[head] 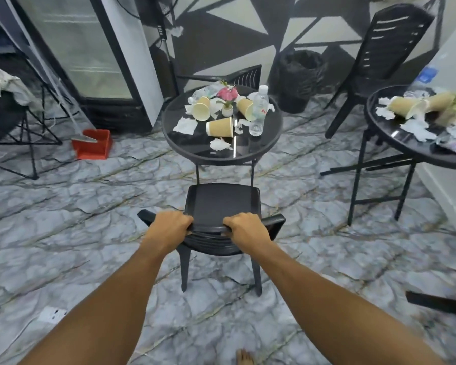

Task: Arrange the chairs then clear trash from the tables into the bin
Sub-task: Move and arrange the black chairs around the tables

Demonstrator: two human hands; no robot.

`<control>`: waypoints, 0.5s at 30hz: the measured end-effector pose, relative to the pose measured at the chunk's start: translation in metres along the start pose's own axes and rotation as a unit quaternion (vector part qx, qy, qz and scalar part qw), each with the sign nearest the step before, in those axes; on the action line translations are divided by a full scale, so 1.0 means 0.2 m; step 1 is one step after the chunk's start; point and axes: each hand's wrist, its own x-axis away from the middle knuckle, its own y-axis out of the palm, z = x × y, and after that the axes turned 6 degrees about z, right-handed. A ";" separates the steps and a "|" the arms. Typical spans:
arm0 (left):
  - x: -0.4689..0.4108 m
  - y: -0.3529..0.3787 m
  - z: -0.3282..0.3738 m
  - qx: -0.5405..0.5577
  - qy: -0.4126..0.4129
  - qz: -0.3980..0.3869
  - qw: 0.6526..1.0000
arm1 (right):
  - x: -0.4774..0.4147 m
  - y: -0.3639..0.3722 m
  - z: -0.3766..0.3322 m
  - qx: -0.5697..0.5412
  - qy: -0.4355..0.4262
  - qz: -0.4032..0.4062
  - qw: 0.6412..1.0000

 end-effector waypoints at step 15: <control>-0.05 -0.33 0.30 0.277 0.004 -0.055 0.959 | 0.28 -0.33 0.23 -0.047 0.173 -0.048 0.983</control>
